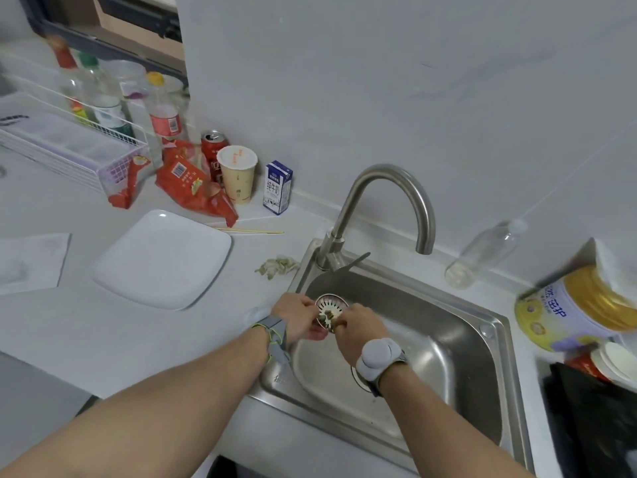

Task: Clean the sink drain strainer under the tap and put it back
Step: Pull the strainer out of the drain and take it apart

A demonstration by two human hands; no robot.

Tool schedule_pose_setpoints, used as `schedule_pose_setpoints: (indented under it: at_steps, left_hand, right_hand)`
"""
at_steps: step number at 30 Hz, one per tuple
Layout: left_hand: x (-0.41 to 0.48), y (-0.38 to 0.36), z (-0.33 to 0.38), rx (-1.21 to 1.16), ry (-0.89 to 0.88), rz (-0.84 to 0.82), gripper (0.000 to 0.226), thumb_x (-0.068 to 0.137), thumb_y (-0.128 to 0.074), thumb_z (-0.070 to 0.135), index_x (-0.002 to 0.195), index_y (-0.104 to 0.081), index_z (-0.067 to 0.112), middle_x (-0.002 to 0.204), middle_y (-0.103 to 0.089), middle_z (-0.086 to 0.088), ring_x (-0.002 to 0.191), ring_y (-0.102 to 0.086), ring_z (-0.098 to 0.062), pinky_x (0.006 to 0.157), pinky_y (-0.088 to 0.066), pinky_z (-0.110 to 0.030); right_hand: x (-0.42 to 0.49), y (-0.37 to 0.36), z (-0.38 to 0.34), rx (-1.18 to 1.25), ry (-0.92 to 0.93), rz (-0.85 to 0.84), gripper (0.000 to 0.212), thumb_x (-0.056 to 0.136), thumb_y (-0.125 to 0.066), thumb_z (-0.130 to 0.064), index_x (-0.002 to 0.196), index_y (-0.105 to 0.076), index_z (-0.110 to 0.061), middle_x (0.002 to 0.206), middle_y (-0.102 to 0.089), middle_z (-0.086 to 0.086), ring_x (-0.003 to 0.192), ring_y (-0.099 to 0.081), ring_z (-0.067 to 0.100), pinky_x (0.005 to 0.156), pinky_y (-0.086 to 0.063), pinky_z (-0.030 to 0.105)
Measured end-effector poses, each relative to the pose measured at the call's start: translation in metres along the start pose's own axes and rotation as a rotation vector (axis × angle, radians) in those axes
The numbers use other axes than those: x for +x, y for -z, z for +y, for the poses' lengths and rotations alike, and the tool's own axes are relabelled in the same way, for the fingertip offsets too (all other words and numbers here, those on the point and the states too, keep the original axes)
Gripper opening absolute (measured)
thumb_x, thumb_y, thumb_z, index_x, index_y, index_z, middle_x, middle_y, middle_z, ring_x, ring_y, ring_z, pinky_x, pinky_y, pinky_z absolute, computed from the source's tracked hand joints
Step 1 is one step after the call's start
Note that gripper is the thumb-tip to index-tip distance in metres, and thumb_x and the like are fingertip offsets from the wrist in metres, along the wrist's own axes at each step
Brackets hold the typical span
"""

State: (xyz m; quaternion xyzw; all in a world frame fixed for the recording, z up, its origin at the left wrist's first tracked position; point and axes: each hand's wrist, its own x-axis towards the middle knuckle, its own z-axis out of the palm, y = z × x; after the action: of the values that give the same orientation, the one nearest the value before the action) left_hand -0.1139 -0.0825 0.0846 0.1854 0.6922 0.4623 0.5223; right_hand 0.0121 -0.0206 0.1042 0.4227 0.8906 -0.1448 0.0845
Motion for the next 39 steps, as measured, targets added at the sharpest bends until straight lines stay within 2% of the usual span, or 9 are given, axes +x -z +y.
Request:
schedule_pose_setpoints:
  at_steps: [4, 8, 11, 14, 22, 25, 31, 35, 39]
  left_hand:
    - [-0.006, 0.016, 0.001, -0.014, -0.014, 0.001, 0.014, 0.090, -0.051, 0.005, 0.082, -0.062, 0.003, 0.082, -0.069, -0.020, 0.072, -0.071, -0.031, 0.071, -0.062, -0.043]
    - [-0.013, 0.037, 0.000, -0.056, -0.015, 0.033, 0.012, 0.090, -0.050, 0.001, 0.086, -0.062, 0.000, 0.080, -0.068, -0.021, 0.071, -0.071, -0.033, 0.070, -0.062, -0.044]
    - [-0.019, 0.051, 0.002, -0.146, -0.013, 0.044, 0.014, 0.089, -0.050, -0.004, 0.086, -0.063, -0.009, 0.071, -0.065, -0.024, 0.052, -0.069, -0.026, 0.056, -0.062, -0.038]
    - [-0.026, 0.069, 0.002, -0.188, -0.017, 0.093, 0.016, 0.090, -0.047, -0.006, 0.087, -0.062, -0.010, 0.070, -0.062, -0.025, 0.044, -0.066, -0.024, 0.050, -0.060, -0.033]
    - [-0.041, 0.121, -0.014, -0.223, -0.020, 0.250, 0.017, 0.088, -0.049, -0.005, 0.091, -0.064, -0.013, 0.074, -0.067, -0.026, 0.046, -0.067, -0.023, 0.048, -0.059, -0.029]
    - [-0.049, 0.131, -0.020, -0.227, -0.032, 0.284, 0.016, 0.089, -0.049, -0.003, 0.089, -0.064, -0.010, 0.072, -0.067, -0.025, 0.045, -0.066, -0.021, 0.051, -0.060, -0.030]
    - [-0.056, 0.135, -0.025, -0.237, -0.038, 0.300, 0.017, 0.091, -0.047, -0.004, 0.092, -0.063, -0.011, 0.077, -0.065, -0.026, 0.044, -0.065, -0.019, 0.050, -0.060, -0.028]
    - [-0.057, 0.135, -0.029, -0.202, -0.041, 0.335, 0.017, 0.089, -0.046, -0.004, 0.089, -0.062, -0.008, 0.076, -0.064, -0.026, 0.049, -0.067, -0.022, 0.055, -0.061, -0.032]
    - [-0.056, 0.137, -0.033, -0.202, -0.035, 0.370, 0.016, 0.088, -0.048, -0.005, 0.092, -0.062, -0.011, 0.076, -0.064, -0.026, 0.047, -0.066, -0.023, 0.052, -0.061, -0.031]
  right_hand:
    - [-0.004, -0.001, -0.012, 0.063, 0.162, 0.117, 0.027, 0.090, -0.046, -0.017, 0.095, -0.071, -0.012, 0.104, -0.067, 0.005, 0.097, -0.056, 0.025, 0.081, -0.046, 0.034]
    - [0.008, 0.001, -0.026, 0.229, 0.168, 0.258, 0.030, 0.089, -0.050, -0.010, 0.114, -0.066, -0.013, 0.116, -0.063, 0.005, 0.107, -0.055, 0.025, 0.089, -0.042, 0.030]
    - [0.018, -0.003, -0.041, 0.061, 0.306, 0.196, 0.038, 0.086, -0.052, -0.011, 0.123, -0.061, -0.015, 0.131, -0.056, 0.005, 0.121, -0.047, 0.028, 0.098, -0.039, 0.035]
    - [0.024, -0.015, -0.065, -0.091, 0.371, 0.097, 0.045, 0.084, -0.053, -0.015, 0.129, -0.054, -0.019, 0.141, -0.047, 0.002, 0.128, -0.041, 0.028, 0.102, -0.035, 0.037]
    - [0.015, -0.038, -0.108, 0.049, 0.467, 0.119, 0.056, 0.078, -0.045, 0.002, 0.130, -0.055, -0.018, 0.150, -0.038, 0.001, 0.137, -0.033, 0.023, 0.111, -0.021, 0.031]
    - [0.015, -0.039, -0.112, 0.126, 0.432, 0.179, 0.050, 0.079, -0.043, 0.004, 0.124, -0.059, -0.010, 0.143, -0.046, 0.010, 0.129, -0.043, 0.030, 0.109, -0.032, 0.036]
    - [0.008, -0.041, -0.134, 0.139, 0.508, 0.217, 0.034, 0.076, -0.052, -0.001, 0.105, -0.069, -0.006, 0.110, -0.064, 0.016, 0.093, -0.060, 0.038, 0.083, -0.049, 0.046]
    - [0.004, -0.048, -0.139, 0.046, 0.505, 0.161, 0.029, 0.080, -0.051, -0.019, 0.105, -0.066, -0.012, 0.120, -0.054, 0.011, 0.099, -0.055, 0.034, 0.085, -0.043, 0.040]
    - [0.005, -0.054, -0.138, -0.059, 0.534, 0.137, 0.034, 0.080, -0.054, -0.019, 0.114, -0.061, -0.016, 0.118, -0.054, 0.006, 0.104, -0.052, 0.030, 0.088, -0.039, 0.040]
